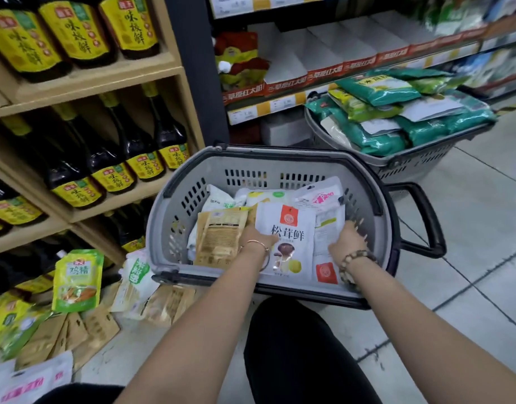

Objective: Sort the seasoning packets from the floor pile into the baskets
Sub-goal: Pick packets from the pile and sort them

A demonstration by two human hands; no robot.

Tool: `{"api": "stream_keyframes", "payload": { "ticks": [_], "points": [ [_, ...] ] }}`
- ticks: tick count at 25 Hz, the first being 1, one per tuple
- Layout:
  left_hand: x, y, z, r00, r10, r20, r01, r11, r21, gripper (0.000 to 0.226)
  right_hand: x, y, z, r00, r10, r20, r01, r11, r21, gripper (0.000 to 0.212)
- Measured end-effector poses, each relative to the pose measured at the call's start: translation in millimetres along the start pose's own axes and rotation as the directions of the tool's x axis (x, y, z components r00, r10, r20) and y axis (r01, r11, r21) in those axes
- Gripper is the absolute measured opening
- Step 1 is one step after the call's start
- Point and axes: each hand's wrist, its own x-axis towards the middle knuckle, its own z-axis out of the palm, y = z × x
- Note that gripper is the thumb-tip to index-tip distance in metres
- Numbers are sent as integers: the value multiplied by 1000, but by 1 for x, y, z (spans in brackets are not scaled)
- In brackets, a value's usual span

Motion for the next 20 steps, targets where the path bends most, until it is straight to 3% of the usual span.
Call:
{"api": "stream_keyframes", "payload": {
  "ticks": [2, 3, 5, 6, 7, 10, 13, 20],
  "points": [
    [-2, 1, 3, 997, 75, 10, -75, 963, 259, 97, 2, -3, 8, 997, 33, 74, -23, 992, -121, 68],
    [-4, 2, 2, 989, 144, 10, -134, 890, 437, 108, 2, -3, 12, 996, 27, 82, -14, 988, -154, 80],
    [-6, 1, 0, 939, 316, 139, -305, 572, 762, 113, 2, 0, 18, 996, -79, 36, 85, 973, -213, 91],
    [-5, -1, 0, 903, 333, 272, -399, 415, 817, 111, 3, 2, 19, 987, -154, 43, 159, 961, -226, 88],
    [-4, -2, -1, 876, 278, 394, -473, 333, 816, 110, 5, 4, 21, 974, -210, 85, 224, 949, -221, 80],
    [2, -5, 4, 847, 54, 529, -516, 328, 792, 114, 12, 5, 29, 944, -169, 283, 242, 938, -247, 71],
    [4, -5, 14, 855, 11, 518, -501, 274, 821, 117, 16, 7, 40, 911, -52, 409, 203, 921, -333, 88],
    [11, -3, 8, 830, 29, 557, -545, 260, 797, 104, 20, 8, 46, 910, -18, 415, 237, 843, -483, 103]
  ]
}}
